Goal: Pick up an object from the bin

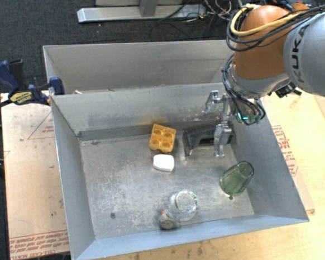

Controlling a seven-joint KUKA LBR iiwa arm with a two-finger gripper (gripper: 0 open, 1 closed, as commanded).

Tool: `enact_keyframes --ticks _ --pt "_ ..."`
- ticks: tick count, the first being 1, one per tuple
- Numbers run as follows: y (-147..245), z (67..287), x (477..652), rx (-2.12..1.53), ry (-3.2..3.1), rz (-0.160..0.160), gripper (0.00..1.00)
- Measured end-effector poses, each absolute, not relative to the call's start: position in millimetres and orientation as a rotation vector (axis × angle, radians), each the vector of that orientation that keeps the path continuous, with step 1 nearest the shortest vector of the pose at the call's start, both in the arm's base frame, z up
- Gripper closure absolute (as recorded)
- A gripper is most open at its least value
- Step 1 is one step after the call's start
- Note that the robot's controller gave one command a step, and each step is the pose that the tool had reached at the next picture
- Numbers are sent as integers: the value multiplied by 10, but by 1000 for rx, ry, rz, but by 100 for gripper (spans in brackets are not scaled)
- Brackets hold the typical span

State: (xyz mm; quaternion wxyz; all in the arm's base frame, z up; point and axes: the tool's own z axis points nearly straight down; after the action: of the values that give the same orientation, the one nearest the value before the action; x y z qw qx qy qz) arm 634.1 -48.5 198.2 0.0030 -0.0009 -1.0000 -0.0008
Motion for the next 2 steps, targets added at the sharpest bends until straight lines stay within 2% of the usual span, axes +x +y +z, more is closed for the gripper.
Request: enact_keyframes --ticks 1,2 --pt "-484 2026 6358 -1 -3143 -1 0" --pt "-703 1775 6377 -119 -3148 -4 0"
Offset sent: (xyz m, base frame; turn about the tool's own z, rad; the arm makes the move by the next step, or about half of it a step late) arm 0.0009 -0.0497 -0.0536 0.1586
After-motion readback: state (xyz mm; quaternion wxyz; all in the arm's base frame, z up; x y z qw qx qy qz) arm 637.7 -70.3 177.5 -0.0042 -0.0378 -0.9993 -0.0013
